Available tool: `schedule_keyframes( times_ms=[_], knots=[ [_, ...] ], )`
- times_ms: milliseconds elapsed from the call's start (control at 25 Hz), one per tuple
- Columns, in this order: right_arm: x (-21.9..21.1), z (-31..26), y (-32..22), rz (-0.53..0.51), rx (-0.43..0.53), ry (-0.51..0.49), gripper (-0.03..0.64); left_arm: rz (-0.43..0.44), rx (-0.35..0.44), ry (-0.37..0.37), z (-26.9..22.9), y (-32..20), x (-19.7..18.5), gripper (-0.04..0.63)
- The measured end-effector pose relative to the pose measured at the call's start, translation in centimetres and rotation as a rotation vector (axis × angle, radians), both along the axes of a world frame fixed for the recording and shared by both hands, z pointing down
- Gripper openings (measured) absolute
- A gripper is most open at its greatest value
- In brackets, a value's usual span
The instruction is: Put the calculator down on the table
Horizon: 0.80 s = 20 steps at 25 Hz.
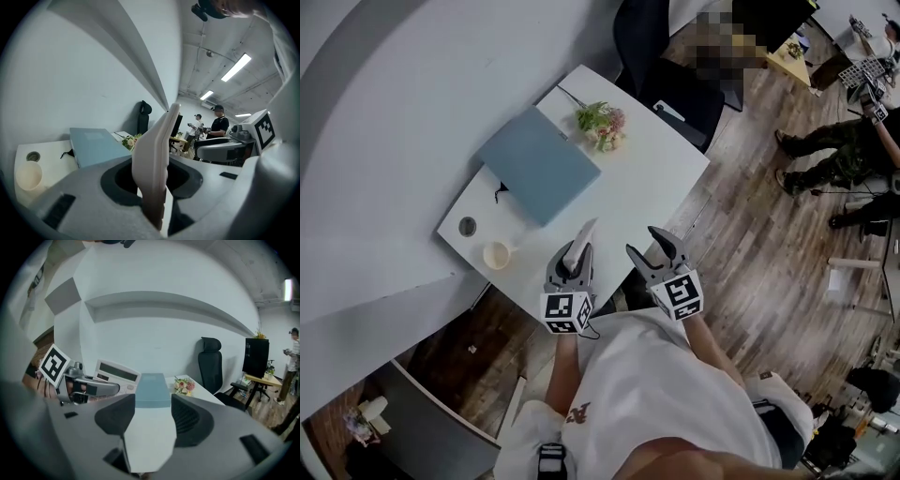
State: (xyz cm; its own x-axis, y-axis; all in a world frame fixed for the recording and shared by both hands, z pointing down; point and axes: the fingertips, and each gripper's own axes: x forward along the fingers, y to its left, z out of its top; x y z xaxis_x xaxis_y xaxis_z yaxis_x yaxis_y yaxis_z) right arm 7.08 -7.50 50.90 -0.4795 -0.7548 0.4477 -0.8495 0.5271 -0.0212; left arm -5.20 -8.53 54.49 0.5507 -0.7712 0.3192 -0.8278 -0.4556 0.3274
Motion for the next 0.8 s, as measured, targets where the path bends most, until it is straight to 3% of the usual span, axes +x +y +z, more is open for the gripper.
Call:
schedule_keyframes(
  times_ms=[800],
  knots=[
    [2.1,6.4,-2.4,-0.183,-0.136,0.021,0.238,-0.113,-0.175,0.025,6.4,-0.5,3.2,0.126]
  ],
)
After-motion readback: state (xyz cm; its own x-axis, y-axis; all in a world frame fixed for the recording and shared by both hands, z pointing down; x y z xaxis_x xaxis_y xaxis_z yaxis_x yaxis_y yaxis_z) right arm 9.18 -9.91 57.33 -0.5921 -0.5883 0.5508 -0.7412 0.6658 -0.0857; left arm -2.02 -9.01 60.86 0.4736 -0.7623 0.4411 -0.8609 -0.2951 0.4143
